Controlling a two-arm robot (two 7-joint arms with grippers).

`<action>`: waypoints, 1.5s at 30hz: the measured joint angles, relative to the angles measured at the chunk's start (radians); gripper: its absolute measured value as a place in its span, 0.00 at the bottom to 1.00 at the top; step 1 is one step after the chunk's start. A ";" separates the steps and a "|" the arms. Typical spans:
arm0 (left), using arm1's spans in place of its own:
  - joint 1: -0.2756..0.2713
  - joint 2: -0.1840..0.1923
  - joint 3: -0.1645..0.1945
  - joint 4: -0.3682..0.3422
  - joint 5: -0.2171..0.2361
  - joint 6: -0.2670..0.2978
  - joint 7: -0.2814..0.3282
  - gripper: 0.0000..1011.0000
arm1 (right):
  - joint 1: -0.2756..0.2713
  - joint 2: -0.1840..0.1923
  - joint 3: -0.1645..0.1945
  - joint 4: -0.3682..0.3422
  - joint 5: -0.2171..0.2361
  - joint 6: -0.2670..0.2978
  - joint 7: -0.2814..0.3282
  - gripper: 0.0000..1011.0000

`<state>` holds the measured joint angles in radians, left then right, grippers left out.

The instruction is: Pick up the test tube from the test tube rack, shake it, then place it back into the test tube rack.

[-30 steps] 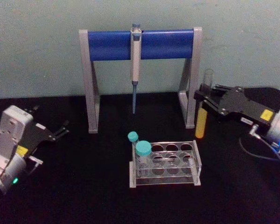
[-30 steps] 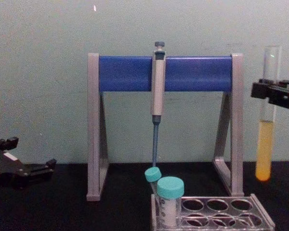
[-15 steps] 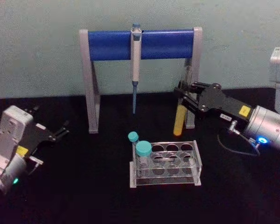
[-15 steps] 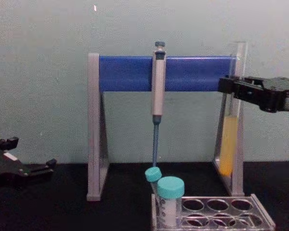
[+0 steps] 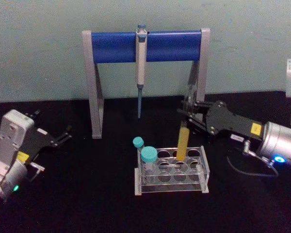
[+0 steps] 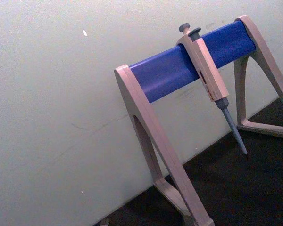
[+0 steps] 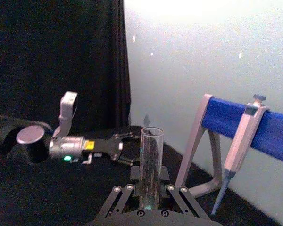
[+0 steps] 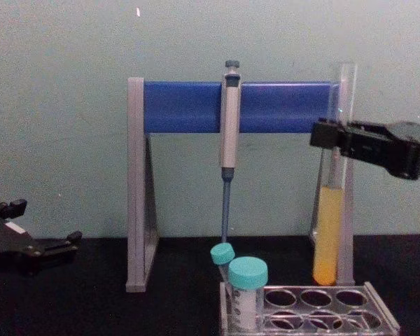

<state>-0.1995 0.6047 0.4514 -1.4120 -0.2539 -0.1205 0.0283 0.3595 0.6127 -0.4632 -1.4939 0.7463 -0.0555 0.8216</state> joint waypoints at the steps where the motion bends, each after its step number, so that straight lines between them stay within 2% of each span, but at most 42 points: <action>1: 0.000 0.000 0.000 0.000 0.000 0.000 0.000 0.99 | -0.008 0.017 -0.001 -0.012 0.002 0.005 0.001 0.23; 2: 0.000 0.000 0.000 0.000 0.000 0.000 0.000 0.99 | -0.008 0.017 -0.001 -0.012 0.002 0.005 0.001 0.23; 4: 0.000 0.000 0.000 0.000 0.000 0.000 0.000 0.99 | -0.030 0.054 0.001 -0.037 0.003 0.016 -0.008 0.23; 6: 0.000 0.000 0.000 0.000 0.000 0.000 0.000 0.99 | -0.047 0.077 0.010 -0.052 0.005 0.021 -0.026 0.23; 7: 0.000 0.000 0.000 0.000 0.000 0.000 0.000 0.99 | -0.047 0.077 0.010 -0.052 0.005 0.021 -0.026 0.23; 11: 0.000 0.000 0.000 0.000 0.000 0.000 0.000 0.99 | -0.080 0.112 0.041 -0.074 0.005 0.024 -0.078 0.23; 17: 0.000 0.000 0.000 0.000 0.000 0.000 0.000 0.99 | -0.099 0.119 0.076 -0.079 -0.011 0.030 -0.157 0.23; 21: 0.000 0.000 0.000 0.000 0.000 0.000 0.000 0.99 | -0.092 0.103 0.087 -0.074 -0.060 0.037 -0.228 0.23; 27: 0.000 0.000 0.000 0.000 0.000 0.000 0.000 0.99 | -0.053 0.048 0.093 -0.016 -0.081 0.025 -0.244 0.23; 30: 0.000 0.000 0.000 0.000 0.000 0.000 0.000 0.99 | -0.020 0.004 0.093 0.038 -0.077 0.012 -0.223 0.23; 35: 0.000 0.000 0.000 0.000 0.000 0.000 0.000 0.99 | 0.017 -0.039 0.088 0.088 -0.064 0.001 -0.182 0.23; 45: 0.000 0.000 0.000 0.000 0.000 0.000 0.000 0.99 | 0.034 -0.062 0.069 0.092 -0.019 -0.006 -0.097 0.23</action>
<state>-0.1996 0.6047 0.4514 -1.4119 -0.2539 -0.1205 0.0283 0.3938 0.5505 -0.3947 -1.4018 0.7275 -0.0618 0.7247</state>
